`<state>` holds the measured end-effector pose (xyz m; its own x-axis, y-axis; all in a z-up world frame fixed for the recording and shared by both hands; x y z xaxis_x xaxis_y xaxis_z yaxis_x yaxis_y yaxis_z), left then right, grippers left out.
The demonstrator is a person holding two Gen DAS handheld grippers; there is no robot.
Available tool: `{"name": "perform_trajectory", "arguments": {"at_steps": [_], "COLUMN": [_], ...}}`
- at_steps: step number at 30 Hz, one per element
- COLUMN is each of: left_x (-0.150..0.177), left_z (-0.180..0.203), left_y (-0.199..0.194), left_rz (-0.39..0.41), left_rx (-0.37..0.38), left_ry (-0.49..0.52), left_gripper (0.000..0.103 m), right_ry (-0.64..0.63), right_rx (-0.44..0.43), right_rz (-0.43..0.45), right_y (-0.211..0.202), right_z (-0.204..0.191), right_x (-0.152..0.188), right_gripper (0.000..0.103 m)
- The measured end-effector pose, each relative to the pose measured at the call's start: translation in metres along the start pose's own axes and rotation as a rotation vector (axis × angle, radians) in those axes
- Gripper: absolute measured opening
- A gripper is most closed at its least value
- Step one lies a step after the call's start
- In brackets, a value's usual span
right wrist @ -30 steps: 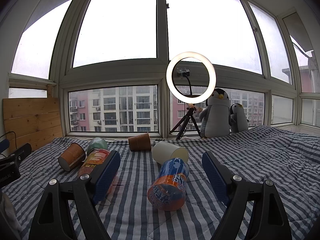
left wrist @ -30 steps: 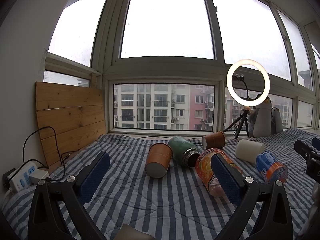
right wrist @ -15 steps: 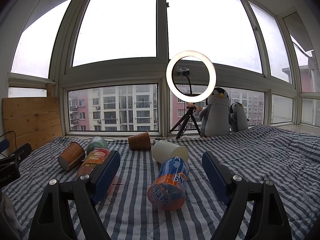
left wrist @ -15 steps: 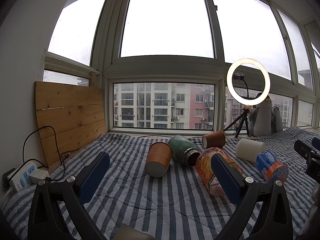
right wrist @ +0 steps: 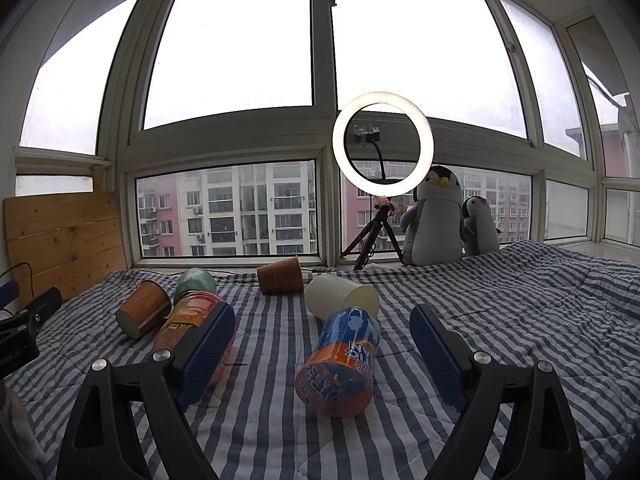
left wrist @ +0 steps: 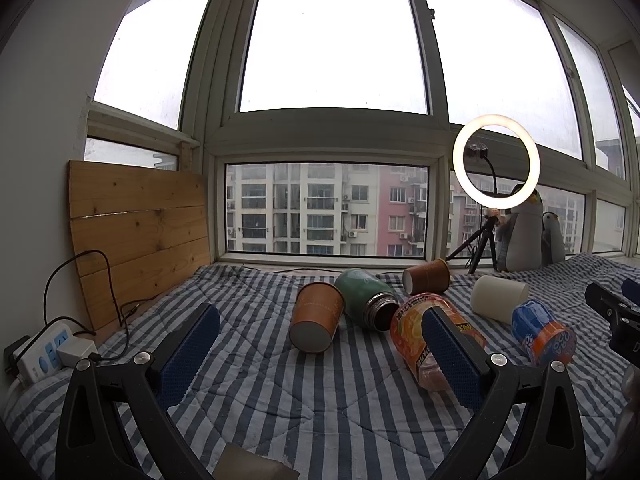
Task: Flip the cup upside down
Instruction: 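Move the right tool toward the white cup and close around its body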
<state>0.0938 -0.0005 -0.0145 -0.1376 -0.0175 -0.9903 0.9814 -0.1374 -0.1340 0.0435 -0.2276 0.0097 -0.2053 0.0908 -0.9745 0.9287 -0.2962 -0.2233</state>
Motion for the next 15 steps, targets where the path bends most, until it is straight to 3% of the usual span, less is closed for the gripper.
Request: {"name": "perform_trajectory", "arguments": {"at_steps": [11, 15], "left_x": [0.003, 0.005], "left_z": [0.002, 0.003], "left_y": [0.007, 0.008], "left_rz": [-0.022, -0.028], "left_rx": [0.009, 0.013], "left_ry": [-0.003, -0.002], "left_gripper": [0.102, 0.102], "right_ry": [0.077, 0.049], "right_rx": [-0.032, -0.024], "right_rz": [-0.085, -0.089], "right_y": [0.015, 0.018], "right_z": [0.015, 0.022], "right_x": [0.002, -0.003], "right_gripper": [0.088, 0.088]}}
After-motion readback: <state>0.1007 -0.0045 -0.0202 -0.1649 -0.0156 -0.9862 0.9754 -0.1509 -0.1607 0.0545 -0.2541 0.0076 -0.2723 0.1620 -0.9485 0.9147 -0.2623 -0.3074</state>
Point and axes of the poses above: each gripper's, at about its wrist camera, not at the fingertips, and y roughly the way its jaws point, z to its right, x to its underside, the point moved 9 cm from there along y, roughly the way its jaws point, and after that the axes turned 8 degrees about x, right-handed, at the moved point
